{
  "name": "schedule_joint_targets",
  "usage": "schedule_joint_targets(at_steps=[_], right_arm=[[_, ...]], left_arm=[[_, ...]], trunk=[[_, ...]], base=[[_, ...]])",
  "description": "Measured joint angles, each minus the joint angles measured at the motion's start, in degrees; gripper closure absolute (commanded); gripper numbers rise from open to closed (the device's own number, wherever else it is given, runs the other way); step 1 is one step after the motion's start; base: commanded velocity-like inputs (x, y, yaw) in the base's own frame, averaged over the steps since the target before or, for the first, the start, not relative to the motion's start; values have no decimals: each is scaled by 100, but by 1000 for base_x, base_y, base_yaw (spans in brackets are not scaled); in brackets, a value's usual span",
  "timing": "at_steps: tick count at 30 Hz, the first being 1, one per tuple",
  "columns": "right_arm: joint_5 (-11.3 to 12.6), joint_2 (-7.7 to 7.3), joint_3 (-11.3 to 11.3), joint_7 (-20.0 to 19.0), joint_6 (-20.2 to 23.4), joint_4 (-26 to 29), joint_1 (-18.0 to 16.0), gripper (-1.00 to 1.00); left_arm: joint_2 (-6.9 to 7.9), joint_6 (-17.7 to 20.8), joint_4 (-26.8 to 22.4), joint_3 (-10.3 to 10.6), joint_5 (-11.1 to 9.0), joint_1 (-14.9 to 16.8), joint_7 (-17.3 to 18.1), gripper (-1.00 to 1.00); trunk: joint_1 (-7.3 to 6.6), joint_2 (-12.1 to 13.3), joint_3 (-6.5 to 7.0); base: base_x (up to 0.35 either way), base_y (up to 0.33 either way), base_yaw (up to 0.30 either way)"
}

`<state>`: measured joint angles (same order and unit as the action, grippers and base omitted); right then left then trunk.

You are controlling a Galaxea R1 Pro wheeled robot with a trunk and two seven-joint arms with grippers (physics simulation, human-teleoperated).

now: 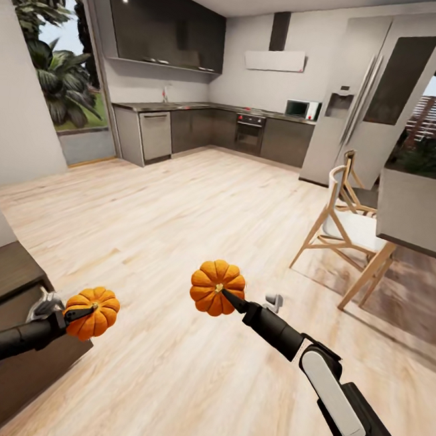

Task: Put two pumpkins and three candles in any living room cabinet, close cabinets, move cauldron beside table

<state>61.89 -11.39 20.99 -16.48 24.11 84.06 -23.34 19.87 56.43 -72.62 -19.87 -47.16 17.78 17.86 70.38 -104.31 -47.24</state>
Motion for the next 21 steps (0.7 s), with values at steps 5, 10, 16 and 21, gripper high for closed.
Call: schedule_joint_targets(at_steps=[5, 10, 16, 21], right_arm=[[-3, -2, 0, 0, 0, 0, 0, 100], [2, -7, 0, 0, 1, 0, 0, 100], [14, -1, -1, -1, 9, 1, 0, 100], [-2, 0, 0, 0, 5, -3, 0, 100]], left_arm=[[-14, -2, -14, 0, 5, -1, -2, 100], [-16, 0, -26, -1, 1, -1, 0, 100], [-46, 0, -39, -8, -3, -1, 1, 100], [-52, 0, -40, -9, -4, -1, 0, 100]], trunk=[[0, 0, 0], [0, 0, 0], [-109, 199, 89], [-132, 241, 108]], base=[[0, 0, 289], [0, 0, 290], [0, 0, 290], [0, 0, 290]])
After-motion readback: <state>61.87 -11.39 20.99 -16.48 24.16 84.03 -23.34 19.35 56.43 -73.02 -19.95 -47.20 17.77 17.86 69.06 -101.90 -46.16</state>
